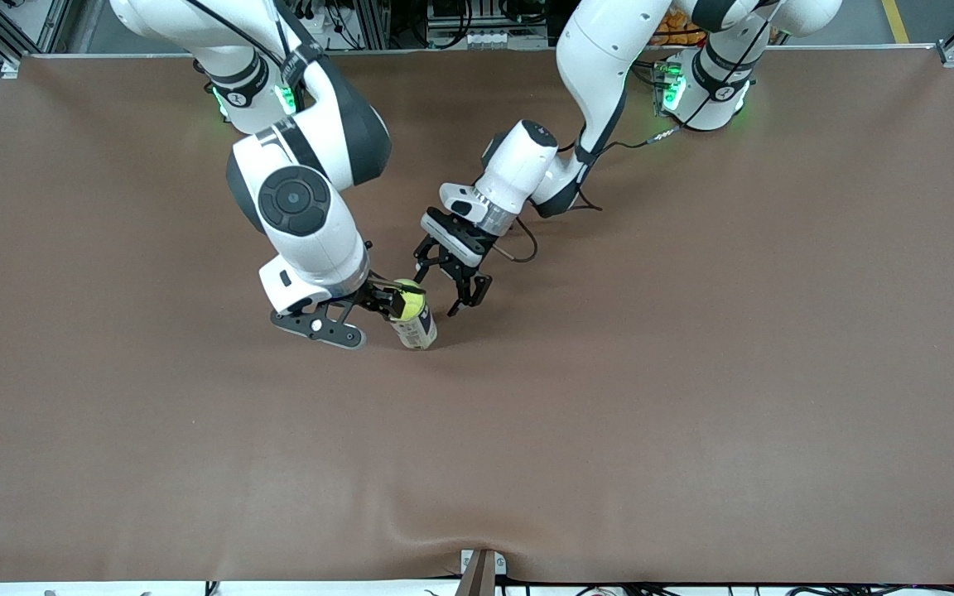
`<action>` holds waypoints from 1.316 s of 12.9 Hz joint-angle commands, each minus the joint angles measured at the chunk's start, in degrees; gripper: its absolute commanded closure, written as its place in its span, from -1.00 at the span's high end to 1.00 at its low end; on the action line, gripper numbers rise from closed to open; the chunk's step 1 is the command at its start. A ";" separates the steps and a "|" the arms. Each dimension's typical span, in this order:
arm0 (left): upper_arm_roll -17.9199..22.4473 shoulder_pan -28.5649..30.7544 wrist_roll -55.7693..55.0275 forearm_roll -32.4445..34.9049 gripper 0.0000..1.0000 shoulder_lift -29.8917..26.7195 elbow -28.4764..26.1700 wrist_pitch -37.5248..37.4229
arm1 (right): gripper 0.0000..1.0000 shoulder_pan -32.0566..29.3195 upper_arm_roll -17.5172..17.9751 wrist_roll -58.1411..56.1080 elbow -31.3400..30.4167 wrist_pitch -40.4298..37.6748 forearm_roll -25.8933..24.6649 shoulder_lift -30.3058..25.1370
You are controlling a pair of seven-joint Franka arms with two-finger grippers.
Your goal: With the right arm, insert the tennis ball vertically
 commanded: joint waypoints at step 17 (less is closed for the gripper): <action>-0.04 2.06 -0.60 -1.63 1.00 -8.27 -6.21 -5.50 | 1.00 -16.16 -0.26 -28.76 1.99 -12.10 -0.12 -8.75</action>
